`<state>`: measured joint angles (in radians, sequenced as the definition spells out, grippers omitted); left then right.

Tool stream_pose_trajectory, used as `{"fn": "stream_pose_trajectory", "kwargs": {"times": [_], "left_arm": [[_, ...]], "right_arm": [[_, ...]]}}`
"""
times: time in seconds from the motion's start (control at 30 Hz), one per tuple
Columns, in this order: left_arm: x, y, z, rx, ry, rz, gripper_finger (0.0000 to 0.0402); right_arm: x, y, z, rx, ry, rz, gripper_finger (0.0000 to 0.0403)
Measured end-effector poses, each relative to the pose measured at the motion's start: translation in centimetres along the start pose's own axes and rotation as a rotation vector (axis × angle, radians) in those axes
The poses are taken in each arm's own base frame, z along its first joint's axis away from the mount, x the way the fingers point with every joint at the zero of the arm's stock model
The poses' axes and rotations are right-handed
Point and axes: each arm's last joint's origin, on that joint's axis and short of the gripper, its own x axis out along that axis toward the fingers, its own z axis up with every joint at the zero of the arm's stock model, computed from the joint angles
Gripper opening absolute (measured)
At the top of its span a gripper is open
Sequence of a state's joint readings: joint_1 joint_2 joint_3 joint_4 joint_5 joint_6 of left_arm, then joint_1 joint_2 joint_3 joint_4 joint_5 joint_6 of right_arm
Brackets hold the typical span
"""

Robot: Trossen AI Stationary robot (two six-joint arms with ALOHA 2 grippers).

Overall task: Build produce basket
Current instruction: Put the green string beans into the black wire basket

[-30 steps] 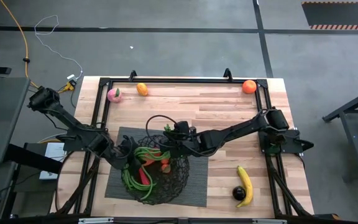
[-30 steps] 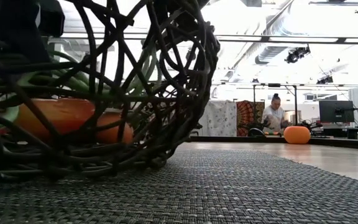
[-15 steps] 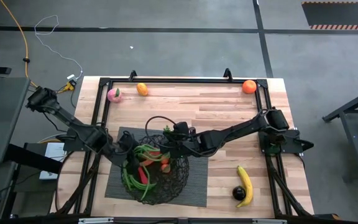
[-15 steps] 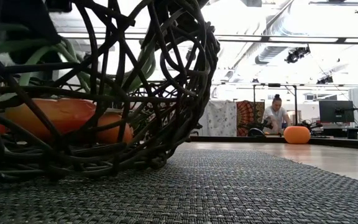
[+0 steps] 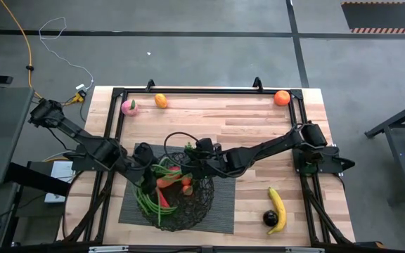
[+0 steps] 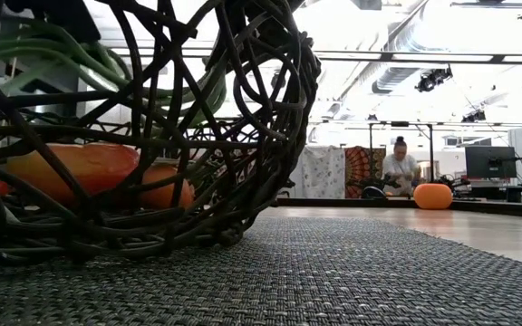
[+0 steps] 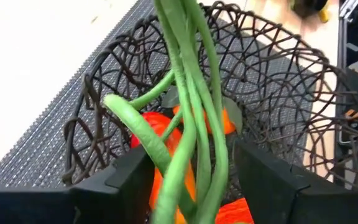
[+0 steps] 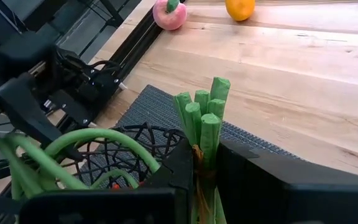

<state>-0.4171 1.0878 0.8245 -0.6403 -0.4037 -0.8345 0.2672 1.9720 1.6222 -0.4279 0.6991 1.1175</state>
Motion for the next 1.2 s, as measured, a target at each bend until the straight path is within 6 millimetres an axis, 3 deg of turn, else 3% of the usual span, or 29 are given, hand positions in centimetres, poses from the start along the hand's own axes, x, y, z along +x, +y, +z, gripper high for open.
{"fn": "stream_pose_trajectory", "kwargs": {"times": [0.5, 0.97, 1.2], "left_arm": [[-3.4, -2.0, 3.3, 0.087, -0.077, -0.106, 0.0205], [-5.2, -1.6, 3.9, 0.147, 0.011, -0.057, 0.0205], [-5.4, -1.5, 3.9, 0.172, 0.016, -0.065, 0.0205]], "right_arm": [[-0.7, 0.0, 0.1, -0.063, 0.025, 0.004, 0.0025], [-7.2, 0.7, 3.8, -0.343, 0.047, 0.186, 0.0025], [-11.6, 1.2, 7.2, -0.377, -0.073, 0.332, 0.0025]]}}
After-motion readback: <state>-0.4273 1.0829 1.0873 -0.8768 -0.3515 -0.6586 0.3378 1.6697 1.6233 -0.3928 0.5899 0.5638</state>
